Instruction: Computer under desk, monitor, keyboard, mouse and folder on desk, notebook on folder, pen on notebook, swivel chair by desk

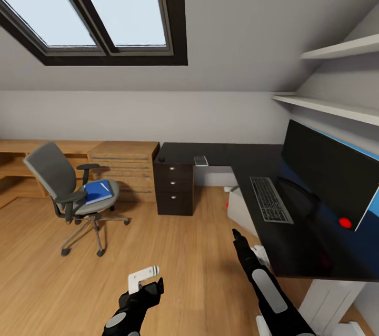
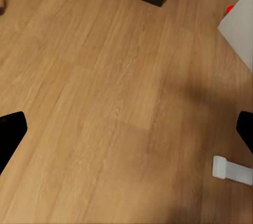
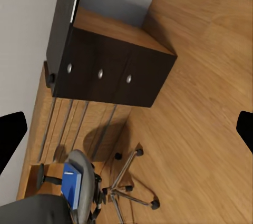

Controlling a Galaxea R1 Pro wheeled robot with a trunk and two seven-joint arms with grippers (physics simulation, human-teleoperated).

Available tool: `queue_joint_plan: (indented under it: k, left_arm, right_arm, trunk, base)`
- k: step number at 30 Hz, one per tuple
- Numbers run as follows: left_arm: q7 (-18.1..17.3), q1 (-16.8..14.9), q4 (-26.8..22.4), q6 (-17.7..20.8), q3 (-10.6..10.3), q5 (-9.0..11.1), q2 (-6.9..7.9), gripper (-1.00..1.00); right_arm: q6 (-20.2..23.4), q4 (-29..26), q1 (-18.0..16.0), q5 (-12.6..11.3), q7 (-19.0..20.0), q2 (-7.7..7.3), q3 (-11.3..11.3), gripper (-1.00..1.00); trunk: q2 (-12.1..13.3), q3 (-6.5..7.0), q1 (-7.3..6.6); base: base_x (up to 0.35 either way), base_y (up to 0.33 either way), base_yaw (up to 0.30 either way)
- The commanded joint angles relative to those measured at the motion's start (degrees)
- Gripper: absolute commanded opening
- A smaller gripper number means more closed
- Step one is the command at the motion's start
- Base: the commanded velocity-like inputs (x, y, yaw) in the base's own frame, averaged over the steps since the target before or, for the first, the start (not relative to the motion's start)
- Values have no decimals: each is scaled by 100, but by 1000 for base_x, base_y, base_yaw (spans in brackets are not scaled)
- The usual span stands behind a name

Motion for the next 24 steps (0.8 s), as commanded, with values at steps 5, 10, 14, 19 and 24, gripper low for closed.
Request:
queue_joint_plan:
  k: [5, 10, 14, 19, 24]
  left_arm:
    - [43, -6, -5, 17, -10, 37, 1, 100]
    - [42, -6, -4, 18, -17, 37, 1, 100]
    - [42, -6, -4, 18, -17, 37, 1, 100]
    - [49, -6, -4, 18, -25, 37, 1, 100]
    - [51, -6, -4, 18, -27, 37, 1, 100]
  right_arm:
    - [-29, -8, -3, -59, -42, -2, 16, 100]
    - [-29, 3, -3, -62, -49, 2, 10, 100]
    - [-114, 30, -3, -68, -53, 32, 12, 100]
    - [-541, 42, -3, -56, -49, 131, 8, 100]
    - [-700, 44, -3, -54, -45, 152, 7, 100]
  trunk:
    - [-6, -8, 4]
    - [-6, -8, 4]
    - [-6, -4, 4]
    - [-6, 28, 4]
    - [-6, 71, 4]
  base:
    - [320, 0, 0]
    - [321, 0, 0]
    - [322, 0, 0]
    - [322, 0, 0]
    - [322, 0, 0]
